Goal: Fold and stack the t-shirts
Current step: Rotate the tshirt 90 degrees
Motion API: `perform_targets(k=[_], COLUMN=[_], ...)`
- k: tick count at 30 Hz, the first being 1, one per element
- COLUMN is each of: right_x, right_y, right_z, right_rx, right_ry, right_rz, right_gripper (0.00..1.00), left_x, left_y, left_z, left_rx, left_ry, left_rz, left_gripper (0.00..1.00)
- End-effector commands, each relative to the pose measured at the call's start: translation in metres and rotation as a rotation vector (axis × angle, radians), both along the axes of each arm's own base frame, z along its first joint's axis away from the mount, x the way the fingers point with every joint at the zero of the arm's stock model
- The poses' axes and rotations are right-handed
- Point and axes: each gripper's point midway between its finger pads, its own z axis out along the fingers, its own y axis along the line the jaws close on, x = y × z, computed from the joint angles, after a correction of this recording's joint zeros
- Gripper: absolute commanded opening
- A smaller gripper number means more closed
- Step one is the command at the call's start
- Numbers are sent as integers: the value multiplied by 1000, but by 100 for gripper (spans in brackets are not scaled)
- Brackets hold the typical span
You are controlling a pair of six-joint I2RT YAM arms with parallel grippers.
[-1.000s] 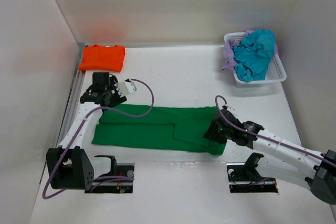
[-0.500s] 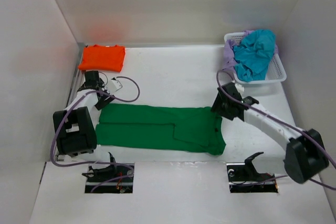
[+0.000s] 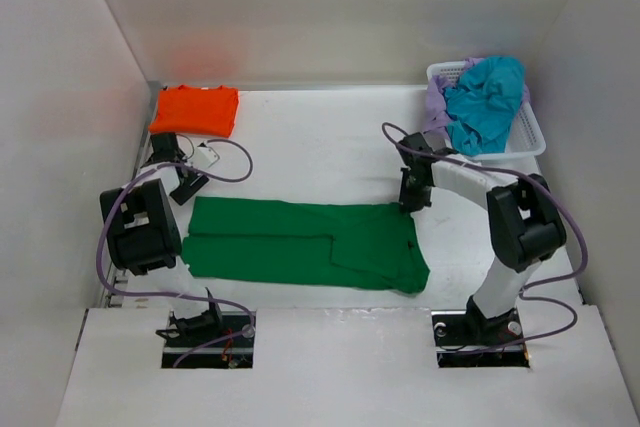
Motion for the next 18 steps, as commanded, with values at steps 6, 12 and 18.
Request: perform_targets(k=[6,12,18], right_x=[46,174,279], right_y=[25,58,86], right_z=[14,47,130], right_rx=[1,-15,16], right_ry=[35,-138,-490], right_rz=[126,148,133], right_gripper=[0,1,57], left_x=[-17,-34,-31], left_y=[25,38,16], left_z=[2,8,12], left_rx=[-40,-41,-72], left_ry=[-12,10,27], left_rz=[123,202,204], left_gripper=[66,67,67])
